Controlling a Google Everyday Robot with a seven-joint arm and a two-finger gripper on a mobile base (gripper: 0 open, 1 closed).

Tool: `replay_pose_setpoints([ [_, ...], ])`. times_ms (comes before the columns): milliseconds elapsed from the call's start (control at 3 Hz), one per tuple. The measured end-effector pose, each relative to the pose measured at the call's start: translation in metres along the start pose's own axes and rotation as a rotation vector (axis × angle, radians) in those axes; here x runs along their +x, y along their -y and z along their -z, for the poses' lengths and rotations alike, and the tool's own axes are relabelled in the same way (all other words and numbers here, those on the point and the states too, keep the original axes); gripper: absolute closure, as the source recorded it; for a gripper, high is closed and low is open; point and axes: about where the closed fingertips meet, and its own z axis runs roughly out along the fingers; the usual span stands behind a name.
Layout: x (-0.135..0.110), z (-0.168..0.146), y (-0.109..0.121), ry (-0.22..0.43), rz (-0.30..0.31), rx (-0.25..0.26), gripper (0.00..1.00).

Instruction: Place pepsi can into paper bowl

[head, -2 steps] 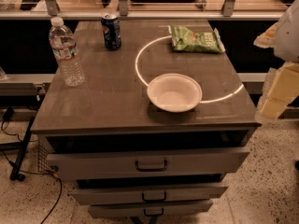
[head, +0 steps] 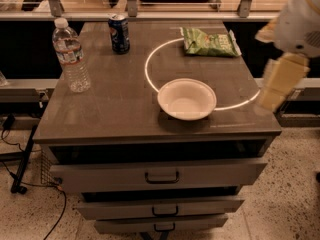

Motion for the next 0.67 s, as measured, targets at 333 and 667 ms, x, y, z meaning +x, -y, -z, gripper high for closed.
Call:
replay_pose_setpoints([
  [333,-0.078,-0.033,0.078,0.150,0.081,0.021,0.00],
  [667,-0.136,-0.054,0.127,0.274,0.112,0.040,0.00],
])
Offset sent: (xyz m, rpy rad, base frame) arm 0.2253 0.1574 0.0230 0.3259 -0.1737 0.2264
